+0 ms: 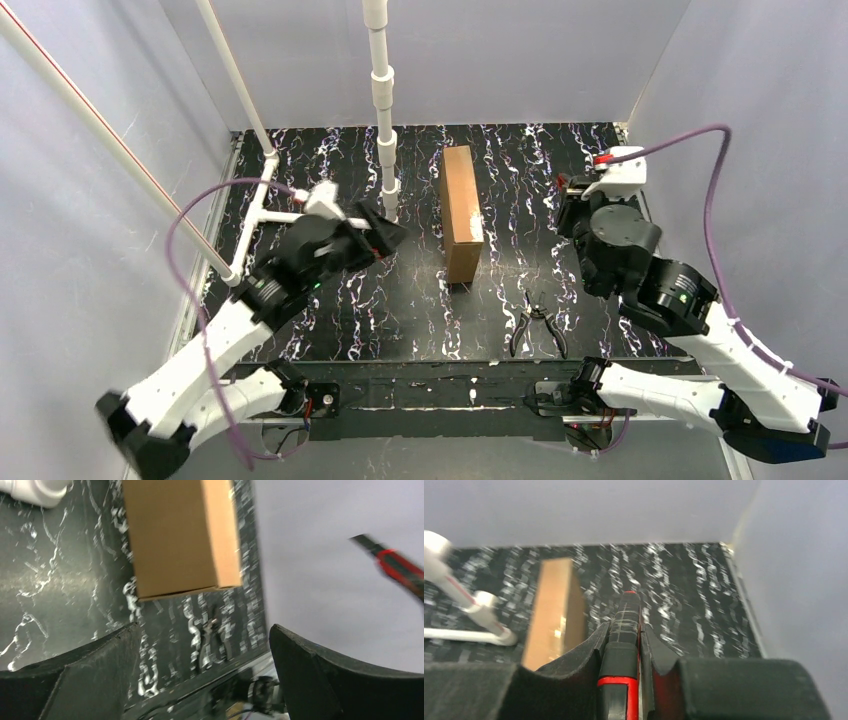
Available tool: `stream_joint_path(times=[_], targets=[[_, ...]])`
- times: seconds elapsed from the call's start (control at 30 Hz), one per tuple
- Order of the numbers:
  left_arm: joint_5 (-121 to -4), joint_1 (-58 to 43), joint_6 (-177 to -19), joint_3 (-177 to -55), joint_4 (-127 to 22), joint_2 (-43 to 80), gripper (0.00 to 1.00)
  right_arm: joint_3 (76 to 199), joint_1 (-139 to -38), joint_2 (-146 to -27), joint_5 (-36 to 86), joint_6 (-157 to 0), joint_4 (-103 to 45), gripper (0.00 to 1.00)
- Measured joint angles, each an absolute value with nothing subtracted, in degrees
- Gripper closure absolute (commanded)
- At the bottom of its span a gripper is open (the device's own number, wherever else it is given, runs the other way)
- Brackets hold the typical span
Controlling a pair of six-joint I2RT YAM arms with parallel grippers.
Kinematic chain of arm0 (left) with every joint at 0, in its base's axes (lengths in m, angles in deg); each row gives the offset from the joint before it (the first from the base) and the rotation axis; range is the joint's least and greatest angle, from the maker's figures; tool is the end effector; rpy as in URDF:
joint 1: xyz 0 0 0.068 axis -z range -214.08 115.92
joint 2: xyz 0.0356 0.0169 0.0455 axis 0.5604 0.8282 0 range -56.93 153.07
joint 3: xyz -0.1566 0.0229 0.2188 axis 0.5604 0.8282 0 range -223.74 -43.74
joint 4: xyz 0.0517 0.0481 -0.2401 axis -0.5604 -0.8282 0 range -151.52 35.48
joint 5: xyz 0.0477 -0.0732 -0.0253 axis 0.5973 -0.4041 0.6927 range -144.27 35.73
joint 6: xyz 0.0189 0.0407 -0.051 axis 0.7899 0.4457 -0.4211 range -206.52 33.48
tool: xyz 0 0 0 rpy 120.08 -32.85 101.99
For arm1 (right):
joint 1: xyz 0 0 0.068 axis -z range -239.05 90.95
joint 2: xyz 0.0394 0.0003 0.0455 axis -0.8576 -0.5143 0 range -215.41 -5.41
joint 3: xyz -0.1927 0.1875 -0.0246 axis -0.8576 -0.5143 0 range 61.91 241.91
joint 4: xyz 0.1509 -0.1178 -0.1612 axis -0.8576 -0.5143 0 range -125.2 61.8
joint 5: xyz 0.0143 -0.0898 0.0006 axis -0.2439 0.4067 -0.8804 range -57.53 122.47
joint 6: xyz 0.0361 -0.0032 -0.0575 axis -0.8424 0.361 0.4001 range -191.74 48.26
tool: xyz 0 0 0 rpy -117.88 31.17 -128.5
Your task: Unpack the express box
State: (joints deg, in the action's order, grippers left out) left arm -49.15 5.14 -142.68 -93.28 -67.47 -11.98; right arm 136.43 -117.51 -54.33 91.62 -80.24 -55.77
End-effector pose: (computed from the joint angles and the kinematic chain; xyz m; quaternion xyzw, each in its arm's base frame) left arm 0.1500 -0.1161 0.3578 -0.1402 0.7435 -0.4601 0.4646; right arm 0.1103 0.0902 0.4616 0.0467 0.7118 0.0372 0.6999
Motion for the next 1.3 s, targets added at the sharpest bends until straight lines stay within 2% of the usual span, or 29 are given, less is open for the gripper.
stream_joint_path(times=[0.17, 0.4, 0.7, 1.0, 1.17, 1.3], targets=[[-47.0, 12.0, -136.4, -102.9, -72.9, 5.4, 0.02, 135.1, -117.5, -54.7, 94.4, -79.9, -63.4, 0.99], [-33.9, 21.8, -127.3, -123.7, -78.8, 23.7, 0.02, 134.1, -117.5, -48.1, 91.2, -80.8, -67.5, 0.99], [-25.5, 22.4, -120.5, -141.3, -84.5, 43.3, 0.02, 134.1, -117.5, -42.3, 86.0, -81.2, -69.0, 0.99], [-21.8, 22.4, -118.0, -150.8, -89.5, 53.8, 0.02, 133.6, -117.5, -37.7, 82.1, -81.1, -70.8, 0.99], [-22.3, 22.4, -116.0, -152.1, -90.2, 55.5, 0.11, 133.7, -117.5, -37.7, 78.8, -80.7, -72.1, 0.99], [-23.8, 22.4, -113.2, -151.8, -90.5, 55.4, 0.24, 134.3, -117.5, -37.7, 72.2, -79.7, -73.8, 0.99]])
